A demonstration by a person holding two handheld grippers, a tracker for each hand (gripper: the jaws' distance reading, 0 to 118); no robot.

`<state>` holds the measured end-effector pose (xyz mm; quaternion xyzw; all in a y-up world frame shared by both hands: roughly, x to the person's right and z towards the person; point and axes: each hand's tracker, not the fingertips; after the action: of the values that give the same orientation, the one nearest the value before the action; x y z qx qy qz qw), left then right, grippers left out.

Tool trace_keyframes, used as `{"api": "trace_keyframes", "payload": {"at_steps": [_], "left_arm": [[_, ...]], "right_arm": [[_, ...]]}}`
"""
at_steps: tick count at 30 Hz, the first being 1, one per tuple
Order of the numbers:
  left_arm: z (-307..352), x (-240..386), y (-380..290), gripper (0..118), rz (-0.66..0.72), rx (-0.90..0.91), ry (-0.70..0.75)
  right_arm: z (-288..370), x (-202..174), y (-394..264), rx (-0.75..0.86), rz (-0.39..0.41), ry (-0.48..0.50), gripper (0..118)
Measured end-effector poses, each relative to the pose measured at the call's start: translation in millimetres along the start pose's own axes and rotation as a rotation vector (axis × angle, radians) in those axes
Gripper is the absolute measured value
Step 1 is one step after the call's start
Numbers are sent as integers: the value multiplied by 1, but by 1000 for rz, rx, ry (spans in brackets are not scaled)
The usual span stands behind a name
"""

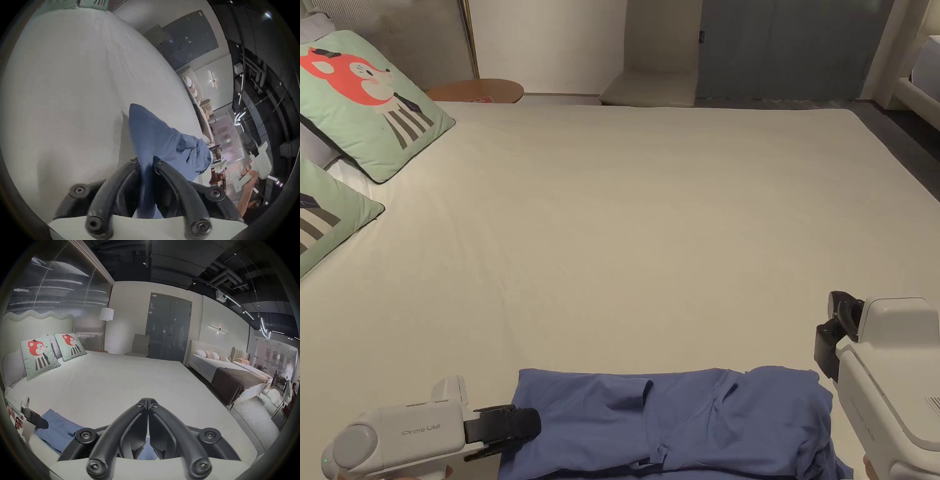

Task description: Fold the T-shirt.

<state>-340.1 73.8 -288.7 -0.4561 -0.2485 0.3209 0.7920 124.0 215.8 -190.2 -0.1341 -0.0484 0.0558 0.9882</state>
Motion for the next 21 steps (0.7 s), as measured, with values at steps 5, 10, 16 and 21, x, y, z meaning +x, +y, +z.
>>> {"api": "trace_keyframes", "payload": {"at_steps": [5,10,16,21], "left_arm": [[34,0,9,5,-89,3,80],[72,1,16,5,-165,35,203],[101,12,19,5,-147,82,271],[82,48,19,5,-169,72,303]], "right_arm": [[0,-4,3,13,-6,19,1],[1,-7,4,21,-12,42,1],[4,-7,4,31,-19,55,0],[6,-5,4,34,-24,54,1]]}}
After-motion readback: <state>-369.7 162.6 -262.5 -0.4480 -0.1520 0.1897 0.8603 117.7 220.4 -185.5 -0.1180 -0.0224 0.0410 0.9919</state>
